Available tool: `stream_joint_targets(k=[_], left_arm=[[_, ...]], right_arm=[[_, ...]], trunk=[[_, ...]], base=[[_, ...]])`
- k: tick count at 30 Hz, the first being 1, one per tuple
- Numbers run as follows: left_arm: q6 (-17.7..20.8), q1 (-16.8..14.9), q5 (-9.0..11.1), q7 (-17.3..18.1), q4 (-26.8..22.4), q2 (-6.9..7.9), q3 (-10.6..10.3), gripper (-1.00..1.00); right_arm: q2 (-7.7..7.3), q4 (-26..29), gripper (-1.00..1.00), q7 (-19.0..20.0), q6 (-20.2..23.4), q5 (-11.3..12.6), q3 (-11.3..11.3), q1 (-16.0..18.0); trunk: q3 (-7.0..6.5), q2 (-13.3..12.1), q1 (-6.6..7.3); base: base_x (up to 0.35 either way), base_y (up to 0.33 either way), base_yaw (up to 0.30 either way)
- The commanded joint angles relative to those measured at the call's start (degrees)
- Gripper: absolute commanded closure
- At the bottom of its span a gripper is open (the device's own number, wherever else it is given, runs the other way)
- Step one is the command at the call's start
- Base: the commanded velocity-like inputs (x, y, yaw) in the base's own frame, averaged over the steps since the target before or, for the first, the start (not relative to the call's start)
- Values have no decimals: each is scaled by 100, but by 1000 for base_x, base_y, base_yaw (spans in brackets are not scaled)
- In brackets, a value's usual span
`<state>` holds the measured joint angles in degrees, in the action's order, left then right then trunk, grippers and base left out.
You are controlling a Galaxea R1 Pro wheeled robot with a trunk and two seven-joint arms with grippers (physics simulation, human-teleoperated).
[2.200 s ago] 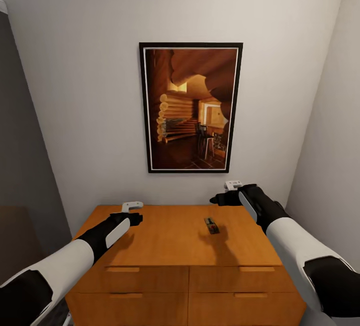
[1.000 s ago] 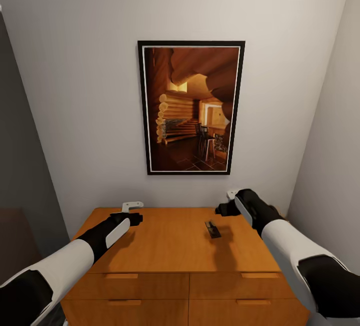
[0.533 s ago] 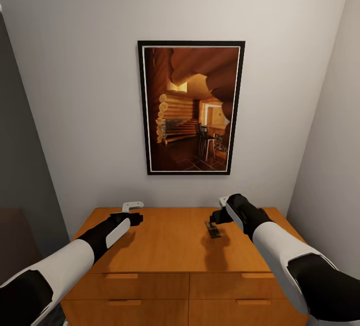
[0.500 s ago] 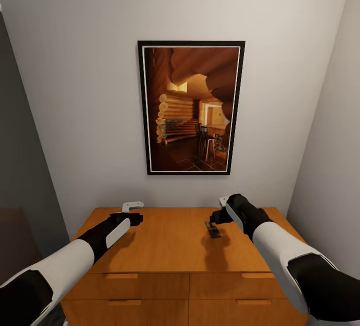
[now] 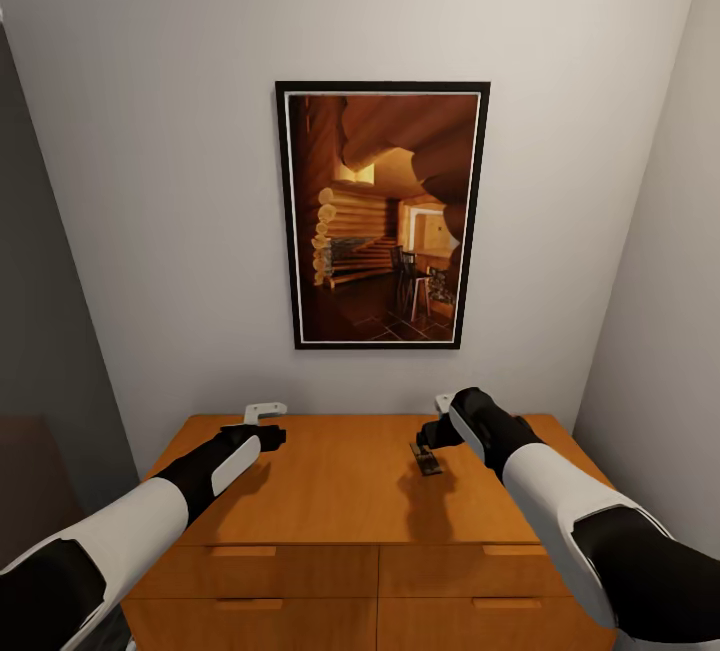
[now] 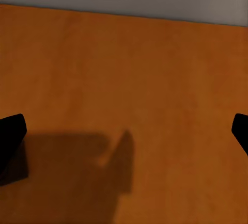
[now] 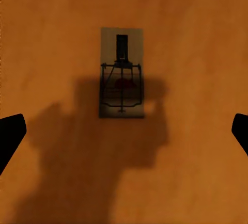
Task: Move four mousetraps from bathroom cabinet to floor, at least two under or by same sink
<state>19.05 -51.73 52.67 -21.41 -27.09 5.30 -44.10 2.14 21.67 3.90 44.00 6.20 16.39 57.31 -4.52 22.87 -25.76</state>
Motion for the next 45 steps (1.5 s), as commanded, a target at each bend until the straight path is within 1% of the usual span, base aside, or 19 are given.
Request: stream_joint_targets(k=[1,12,18,21,24,31,36,45], left_arm=[[11,-4,50,-48,-16,8,-46,-100],[11,-4,50,-48,-16,17,-46,-100],[11,-4,50,-48,-16,8,-46,-100],[11,-4,50,-48,-16,6,-46,-100],[11,-4,50,-48,-16,6,-46,-100],[14,-4,50,-45,-16,25,-46,-100],[19,-4,50,-40,-16,38,-46,-100],[20,-4,50,-39,-16,15,-46,-100]], right_arm=[[-5,4,-100,-15,21,57,48,2],[-4,4,-100,31,21,64,48,0],[-28,7,-100,433,19,16,41,1],[-45,10,-100,585,15,-1,38,3],[-51,11,-100,648,13,-9,38,1],[-55,12,-100,667,-1,-12,39,2],[-56,12,-100,617,-18,-20,44,2],[-56,12,-100,605,-22,-23,48,3]], trunk=[[3,5,-3],[3,5,-3],[3,5,-3],[3,5,-3],[3,5,-3],[3,5,-3],[3,5,-3],[3,5,-3]], base=[[0,0,0],[0,0,0],[0,0,0],[0,0,0],[48,0,0],[140,0,0],[32,0,0],[6,0,0]])
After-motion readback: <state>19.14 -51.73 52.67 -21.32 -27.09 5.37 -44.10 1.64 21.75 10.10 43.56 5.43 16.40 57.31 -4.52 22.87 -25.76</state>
